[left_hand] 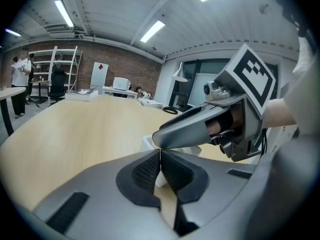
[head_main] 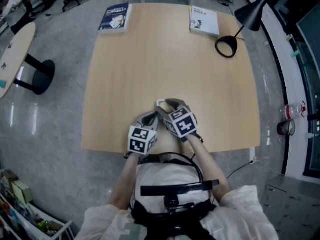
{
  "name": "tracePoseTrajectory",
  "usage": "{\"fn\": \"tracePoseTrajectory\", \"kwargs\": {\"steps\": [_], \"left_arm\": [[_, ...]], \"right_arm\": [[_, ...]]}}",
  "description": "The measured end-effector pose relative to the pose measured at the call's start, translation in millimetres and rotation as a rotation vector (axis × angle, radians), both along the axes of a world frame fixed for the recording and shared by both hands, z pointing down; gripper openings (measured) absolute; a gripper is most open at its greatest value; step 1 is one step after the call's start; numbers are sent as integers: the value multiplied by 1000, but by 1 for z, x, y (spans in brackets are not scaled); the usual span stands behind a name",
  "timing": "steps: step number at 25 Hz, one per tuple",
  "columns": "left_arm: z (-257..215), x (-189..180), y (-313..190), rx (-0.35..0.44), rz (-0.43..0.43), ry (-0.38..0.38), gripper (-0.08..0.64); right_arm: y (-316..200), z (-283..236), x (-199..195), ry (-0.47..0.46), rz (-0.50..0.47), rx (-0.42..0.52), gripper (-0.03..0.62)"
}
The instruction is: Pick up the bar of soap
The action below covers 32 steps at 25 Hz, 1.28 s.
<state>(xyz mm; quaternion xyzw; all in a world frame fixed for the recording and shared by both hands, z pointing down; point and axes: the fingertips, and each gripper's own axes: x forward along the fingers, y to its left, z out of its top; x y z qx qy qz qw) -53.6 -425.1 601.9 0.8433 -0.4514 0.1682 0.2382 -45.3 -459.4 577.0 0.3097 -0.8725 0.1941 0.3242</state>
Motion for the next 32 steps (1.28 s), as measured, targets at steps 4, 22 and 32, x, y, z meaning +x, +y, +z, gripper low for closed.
{"fn": "tracePoseTrajectory", "kwargs": {"steps": [4, 22, 32], "left_arm": [[-2, 1, 1, 1, 4, -13, 12], [-1, 5, -5, -16, -12, 8, 12], [-1, 5, -5, 23, 3, 6, 12]], "right_arm": [[-1, 1, 5, 5, 27, -3, 184], [-2, -8, 55, -80, 120, -34, 175], [-2, 3, 10, -30, 47, -79, 207]]}}
